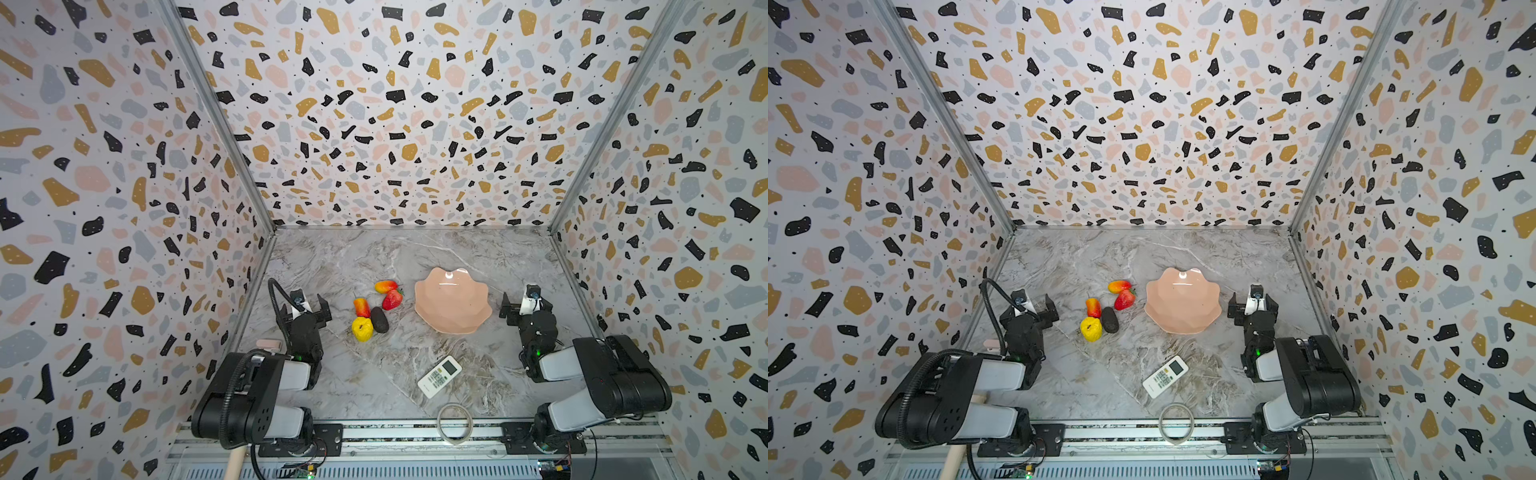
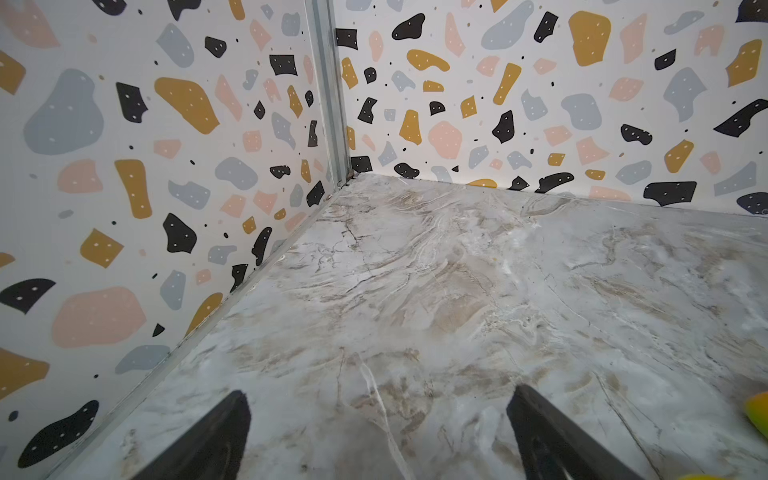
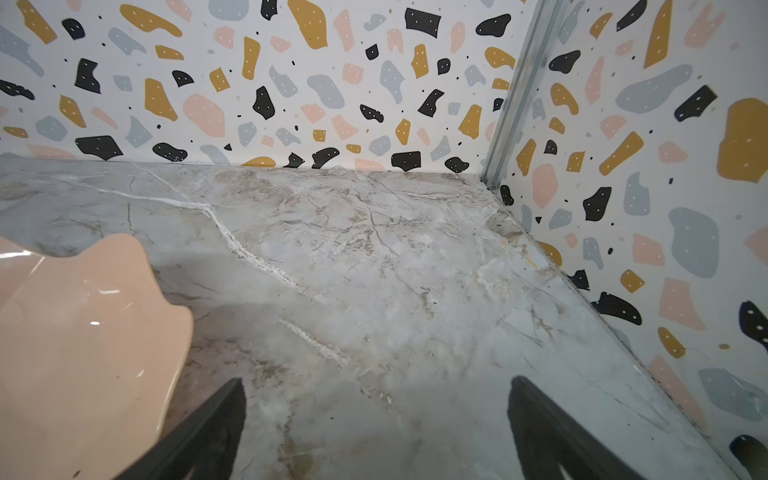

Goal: Place and organize the fake fruits in the fruit bowl
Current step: 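Move the right gripper from rest toward the fruit pile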

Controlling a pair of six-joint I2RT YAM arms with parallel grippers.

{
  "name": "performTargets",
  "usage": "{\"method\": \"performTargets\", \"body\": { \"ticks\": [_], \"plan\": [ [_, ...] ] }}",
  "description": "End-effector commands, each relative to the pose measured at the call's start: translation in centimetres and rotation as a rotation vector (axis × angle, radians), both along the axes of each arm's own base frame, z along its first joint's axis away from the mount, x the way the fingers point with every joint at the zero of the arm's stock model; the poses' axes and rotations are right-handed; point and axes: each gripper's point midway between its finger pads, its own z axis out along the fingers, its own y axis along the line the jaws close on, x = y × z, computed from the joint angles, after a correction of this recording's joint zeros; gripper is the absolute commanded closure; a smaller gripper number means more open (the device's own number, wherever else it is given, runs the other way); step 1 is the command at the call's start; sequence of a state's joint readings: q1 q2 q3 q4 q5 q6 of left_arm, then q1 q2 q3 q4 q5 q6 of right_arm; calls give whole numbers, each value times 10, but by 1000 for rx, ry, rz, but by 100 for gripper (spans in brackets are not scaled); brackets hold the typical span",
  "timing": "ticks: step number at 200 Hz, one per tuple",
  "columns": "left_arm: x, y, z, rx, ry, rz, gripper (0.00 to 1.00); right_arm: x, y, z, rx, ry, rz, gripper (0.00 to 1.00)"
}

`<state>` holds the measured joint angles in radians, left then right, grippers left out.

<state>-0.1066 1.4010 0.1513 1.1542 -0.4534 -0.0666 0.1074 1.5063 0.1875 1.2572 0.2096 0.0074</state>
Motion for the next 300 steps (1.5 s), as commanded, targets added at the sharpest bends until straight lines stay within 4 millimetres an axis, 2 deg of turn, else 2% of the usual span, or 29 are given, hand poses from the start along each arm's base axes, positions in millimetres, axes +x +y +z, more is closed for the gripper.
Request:
{"method": "performTargets", "body": {
  "ticks": [1, 179, 198, 209, 220, 247, 264, 281, 300],
  "plan": [
    [2, -1, 18, -1, -73, 0, 0, 2, 0, 11, 17, -38, 1, 1],
    [3, 0, 18, 1, -69, 2, 0, 2, 0, 12, 16, -41, 2, 1],
    [2, -1, 19, -1, -75, -4, 0, 0, -2, 18, 17, -48, -20, 1],
    [8, -6, 27, 7, -84, -23, 1, -4, -5, 28, 17, -69, -34, 1],
    [16, -9, 29, 24, -4, -24, 0, -7, -2, 41, 9, -78, -25, 1],
    [23, -17, 63, -12, 36, -6, 1, -8, 20, 86, 62, -74, 45, 1],
    [28, -33, 86, -65, 47, -73, 0, -7, 54, 118, 90, -74, 205, 1],
    [33, -48, 96, -131, 127, -136, 0, -5, 96, 147, 94, -51, 362, 1],
    [33, -66, 104, -161, 258, -226, 1, 4, 138, 156, 84, 60, 454, 1]
  ]
}}
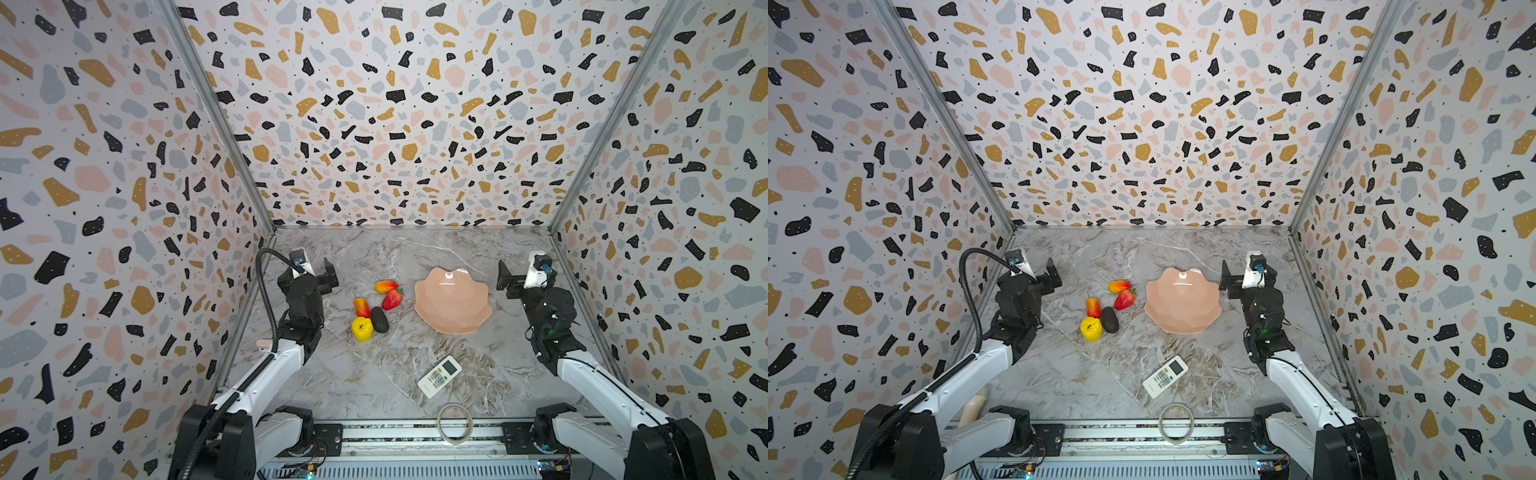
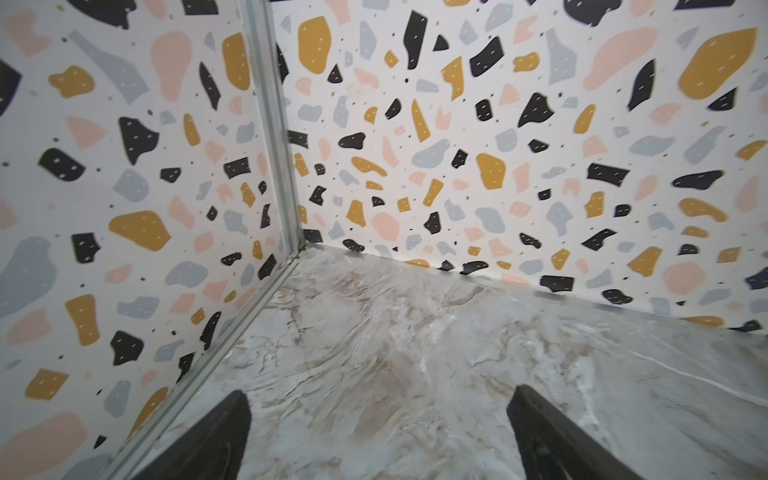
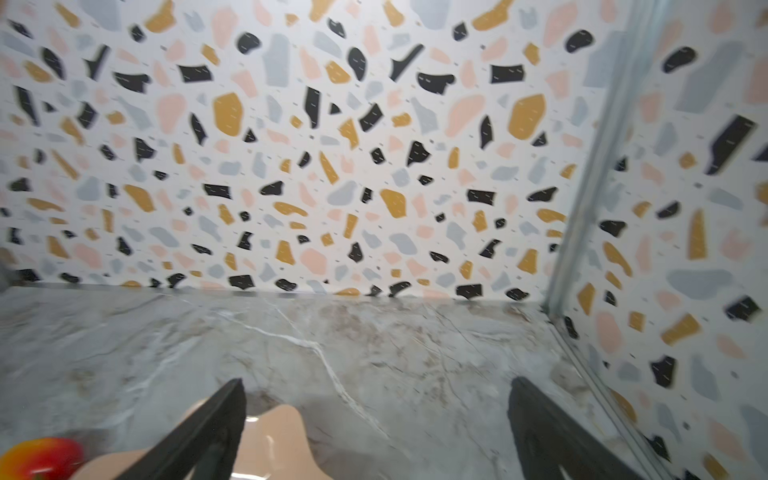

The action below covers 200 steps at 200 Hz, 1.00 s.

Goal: Place and organize the fake fruits in the fruit bowl
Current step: 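Move the right gripper from rest toward the fruit pile, then lower the right gripper and grasp the dark green avocado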

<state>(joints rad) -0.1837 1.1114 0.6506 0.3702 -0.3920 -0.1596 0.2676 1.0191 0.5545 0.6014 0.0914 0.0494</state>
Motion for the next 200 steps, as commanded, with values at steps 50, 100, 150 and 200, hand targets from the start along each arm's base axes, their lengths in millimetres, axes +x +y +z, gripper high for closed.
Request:
{"method": "performTargets", "body": {
  "ticks": [50, 100, 150, 200],
  "plan": [
    [-42, -28, -15, 63, 563, -217, 0, 14, 198, -50, -331, 533, 506, 1],
    [-49, -19, -20, 77, 593, -172, 0, -32, 318, -107, -472, 673, 738, 1],
    [-47, -28, -17, 66, 584, -224, 0, -49, 346, -171, -498, 825, 695, 4],
    [-40, -39, -11, 67, 547, -288, 0, -48, 350, -187, -488, 868, 682, 17]
  ]
}}
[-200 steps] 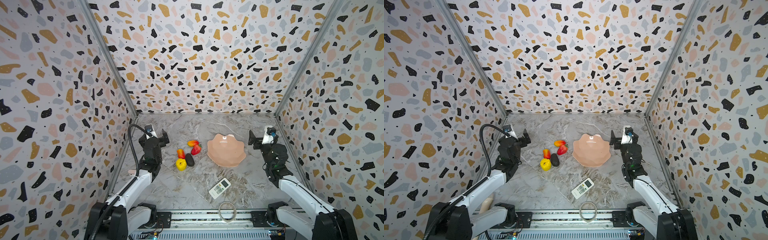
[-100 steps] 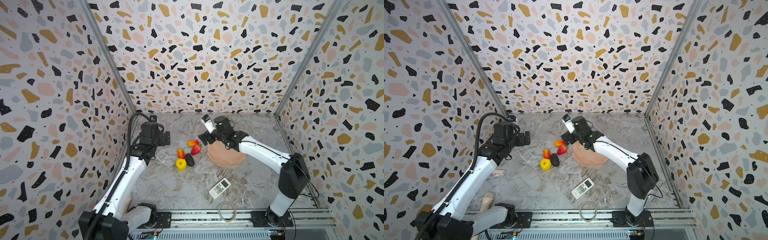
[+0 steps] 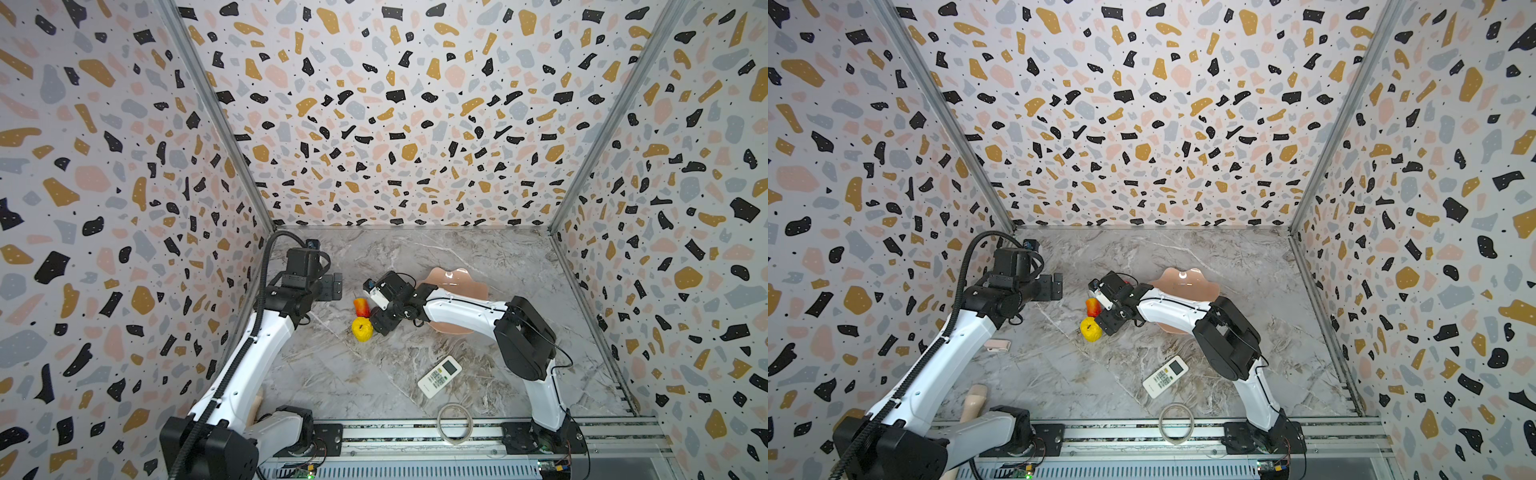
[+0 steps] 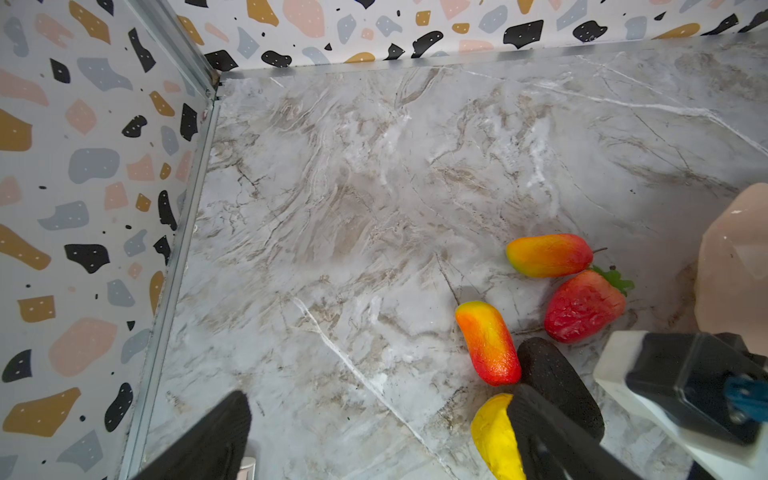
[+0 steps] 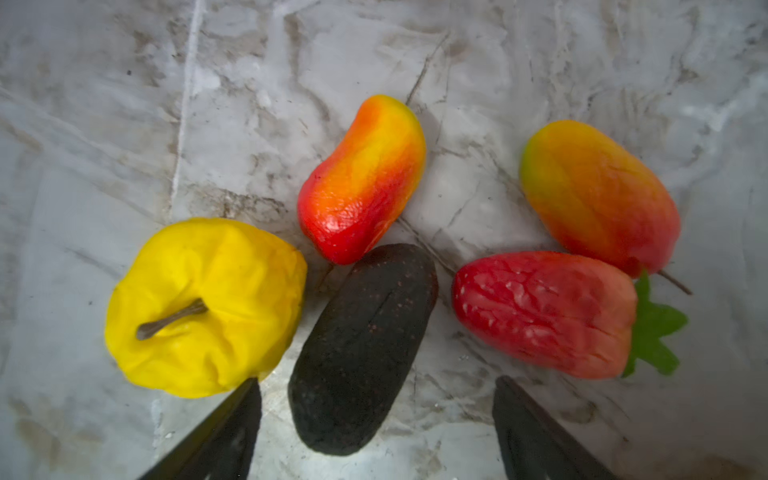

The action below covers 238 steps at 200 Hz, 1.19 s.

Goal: Place and organize the fake fruits in the fruit bowl
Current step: 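Lower the right gripper and grasp the dark green avocado, then carry the avocado into the peach bowl and open the right gripper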

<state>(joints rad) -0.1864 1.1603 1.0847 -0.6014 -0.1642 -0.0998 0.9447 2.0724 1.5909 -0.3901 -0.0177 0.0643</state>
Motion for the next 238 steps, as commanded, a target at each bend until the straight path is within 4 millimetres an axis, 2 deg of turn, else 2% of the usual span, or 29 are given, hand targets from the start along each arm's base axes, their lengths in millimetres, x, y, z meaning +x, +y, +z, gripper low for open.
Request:
{"method": "performTargets", "body": {
  "ticks": [1, 44, 83, 115, 161, 190, 216, 238],
  "plan": [
    [6, -9, 14, -13, -51, -53, 1, 8, 3, 22, 32, -15, -41, 18],
    [10, -11, 9, -6, -54, -71, 0, 2, 10, 10, 40, 36, -13, 25],
    [10, -10, 7, -7, -53, -71, 0, -4, 18, 0, 61, 72, 8, 29],
    [10, -11, 8, -6, -56, -74, 0, -4, 19, -12, 50, 92, 2, 39],
    [11, -11, 6, -7, -54, -74, 1, -5, 22, -15, 60, 105, 5, 52],
    [11, -10, 5, -6, -54, -73, 0, -3, 21, 4, 68, 79, 5, 67],
    [11, -9, 4, -11, -52, -72, 1, -1, 17, 45, 98, 9, 12, 76],
    [11, -9, 3, -12, -50, -72, 0, 4, 1, 81, 103, -59, 2, 79]
  ]
}}
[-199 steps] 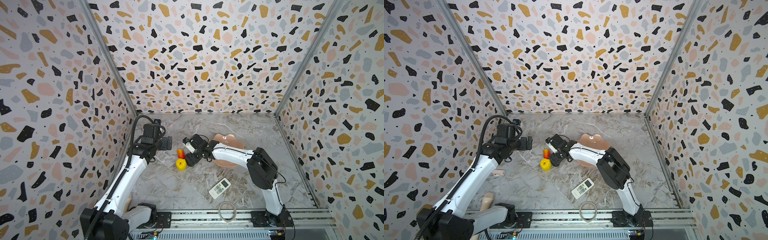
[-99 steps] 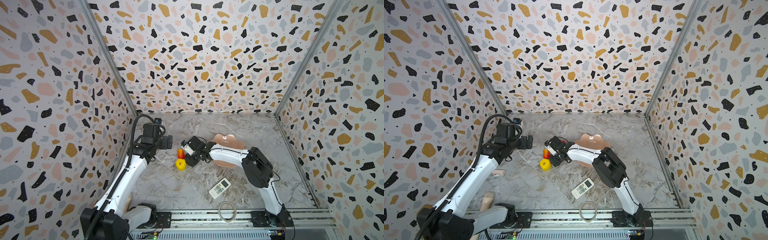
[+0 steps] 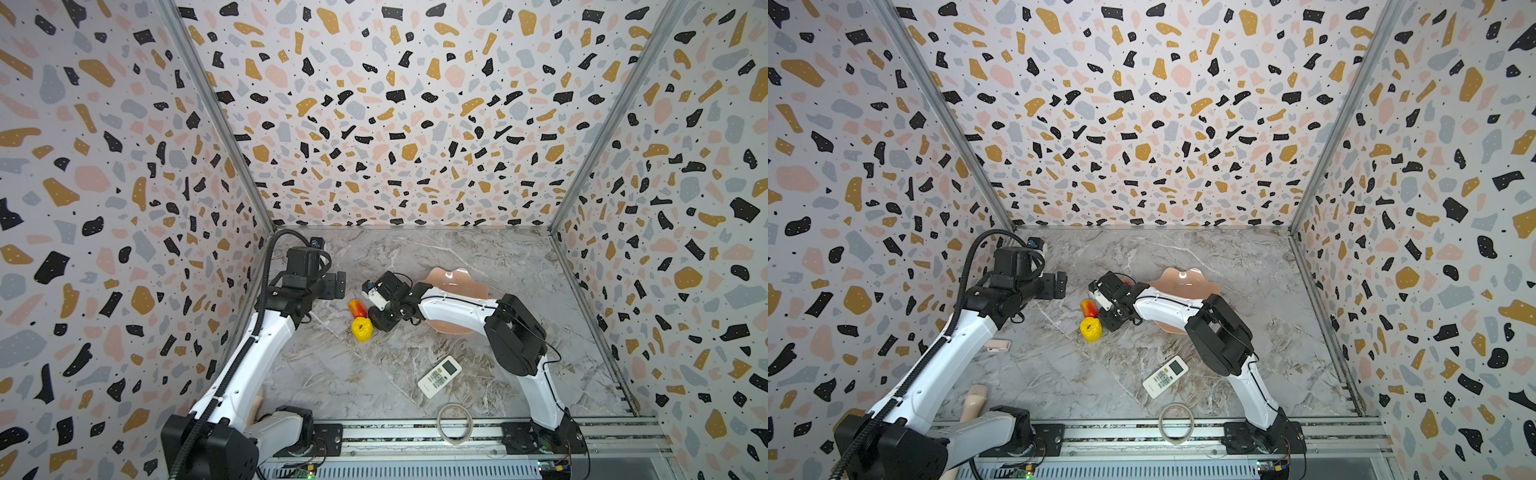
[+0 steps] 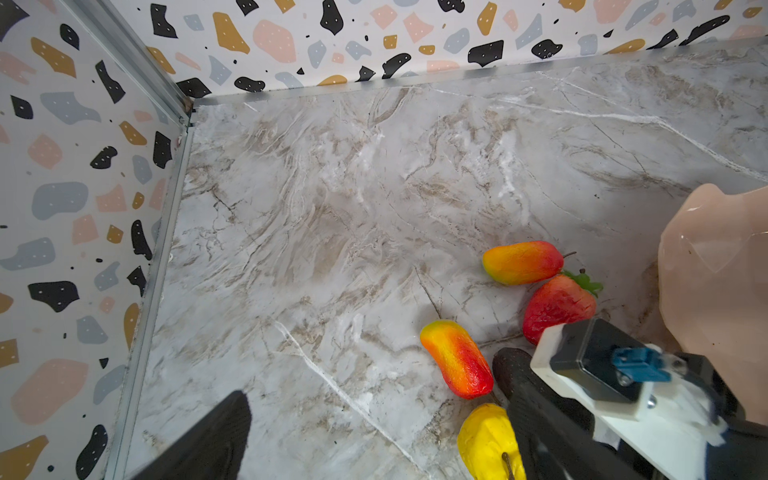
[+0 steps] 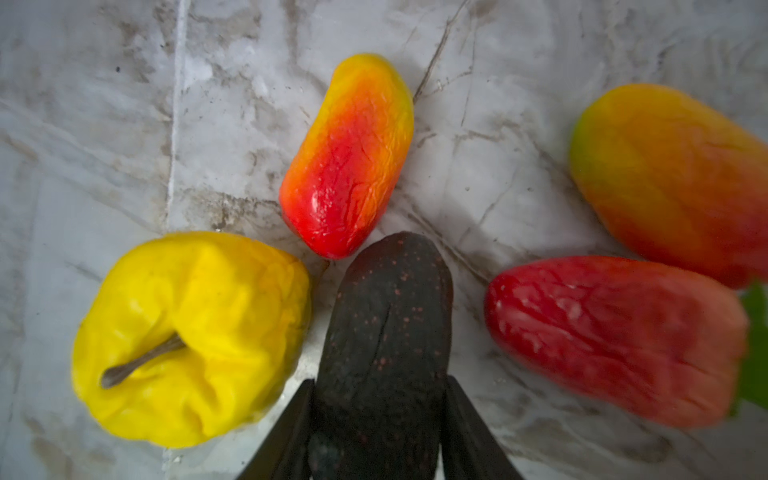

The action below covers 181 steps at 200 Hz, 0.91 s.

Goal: Place and organize the fake fruits in the fruit bowl
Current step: 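Carry the avocado into the peach bowl and open the right gripper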

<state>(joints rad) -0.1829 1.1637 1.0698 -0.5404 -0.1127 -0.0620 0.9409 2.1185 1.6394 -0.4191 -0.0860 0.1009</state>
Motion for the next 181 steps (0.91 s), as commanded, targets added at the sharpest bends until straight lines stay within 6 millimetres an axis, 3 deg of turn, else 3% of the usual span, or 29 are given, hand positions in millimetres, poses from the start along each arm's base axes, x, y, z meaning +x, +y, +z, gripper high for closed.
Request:
{"method": "performTargets", "body": {
  "ticks": [1, 24, 50, 82, 110, 138, 181],
  "plan": [
    [3, 0, 0, 1, -15, -11, 0, 9, -11, 93, 81, -145, -8, 79],
    [3, 0, 0, 0, -15, -12, 0, 18, -45, 121, 64, -210, -64, 79],
    [3, 0, 0, -2, -16, -14, 1, 36, -110, 130, 34, -236, -191, 79],
    [4, -1, -1, -2, -11, -21, 1, 49, -185, 114, -44, -229, -340, 81],
    [4, -2, -1, -2, -7, -29, 0, 53, -232, 86, -98, -196, -429, 82],
    [5, -3, -2, -3, -4, -31, 0, 53, -250, 59, -80, -143, -459, 84],
    [4, -3, -3, -2, 1, -34, 1, 54, -237, 27, -39, -90, -420, 84]
  ]
}}
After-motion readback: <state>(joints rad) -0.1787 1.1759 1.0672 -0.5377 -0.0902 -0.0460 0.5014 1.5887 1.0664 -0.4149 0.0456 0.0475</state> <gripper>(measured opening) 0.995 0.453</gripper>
